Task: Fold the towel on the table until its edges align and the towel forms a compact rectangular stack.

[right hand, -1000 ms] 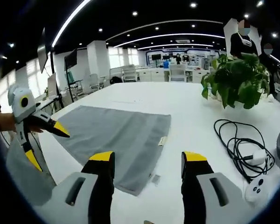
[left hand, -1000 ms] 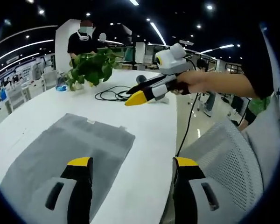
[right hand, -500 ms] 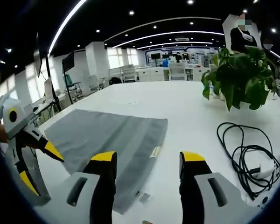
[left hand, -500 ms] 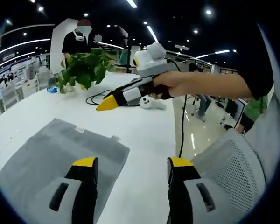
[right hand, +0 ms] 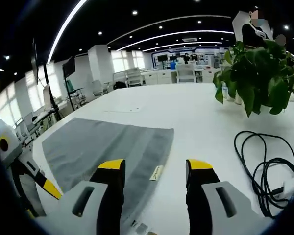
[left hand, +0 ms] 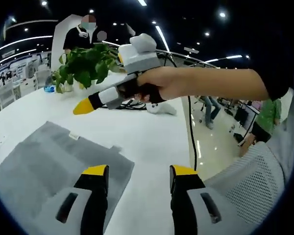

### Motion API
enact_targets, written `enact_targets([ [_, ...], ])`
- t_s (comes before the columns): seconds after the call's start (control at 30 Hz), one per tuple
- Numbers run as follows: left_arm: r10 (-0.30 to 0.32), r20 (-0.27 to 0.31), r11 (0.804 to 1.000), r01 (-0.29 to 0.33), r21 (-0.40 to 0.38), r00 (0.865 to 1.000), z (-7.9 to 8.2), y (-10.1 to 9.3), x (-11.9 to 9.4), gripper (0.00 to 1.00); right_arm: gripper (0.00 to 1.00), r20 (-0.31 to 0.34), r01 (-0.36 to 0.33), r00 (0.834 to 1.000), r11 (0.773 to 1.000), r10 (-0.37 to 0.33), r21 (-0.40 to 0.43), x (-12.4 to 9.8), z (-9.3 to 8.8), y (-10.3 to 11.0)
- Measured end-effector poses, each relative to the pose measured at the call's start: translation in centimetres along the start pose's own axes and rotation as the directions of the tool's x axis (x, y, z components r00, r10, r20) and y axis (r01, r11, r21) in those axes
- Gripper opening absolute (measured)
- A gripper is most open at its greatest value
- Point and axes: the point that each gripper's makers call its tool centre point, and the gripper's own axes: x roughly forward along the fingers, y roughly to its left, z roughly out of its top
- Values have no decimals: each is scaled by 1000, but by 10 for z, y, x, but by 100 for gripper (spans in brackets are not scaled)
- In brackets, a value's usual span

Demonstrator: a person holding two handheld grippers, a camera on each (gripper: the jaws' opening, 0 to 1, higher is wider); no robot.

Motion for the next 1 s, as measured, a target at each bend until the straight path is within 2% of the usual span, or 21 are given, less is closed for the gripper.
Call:
enact_targets([
  [0.3, -27, -15, 1000, 26, -13, 1000, -6, 5, 23, 45, 44, 0, 3, 1000, 1000, -3, -10, 20, 1, -9],
  [0.37, -25, -26, 1000, 25, -13, 999, -9, 6, 28, 39, 44, -4, 2, 1000, 1000, -2, -11, 25, 1, -10],
  [0.43, -32, -21, 999, 33, 34, 999, -9, 4, 32, 31, 43, -4, -1, 1000, 1000, 1, -14, 29, 2, -11],
  [0.47, -43, -20, 998, 43, 41, 999, -9, 1, 35, 30, 43, -4, -2, 1000, 1000, 2, -14, 31, 3, -10],
  [0.73, -58, -36, 997, 60, 50, 998, -17, -1, 50, 30, 43, -2, -15, 1000, 1000, 15, -19, 46, 8, -12],
  [0.8, -87, -41, 995, 88, 38, 995, -20, -5, 54, 30, 43, -1, -23, 1000, 1000, 23, -3, 48, 8, -12],
  [1.0, -74, -32, 995, 76, 59, 997, -21, 0, 64, 30, 43, -4, -23, 1000, 1000, 23, -5, 52, 11, -15],
])
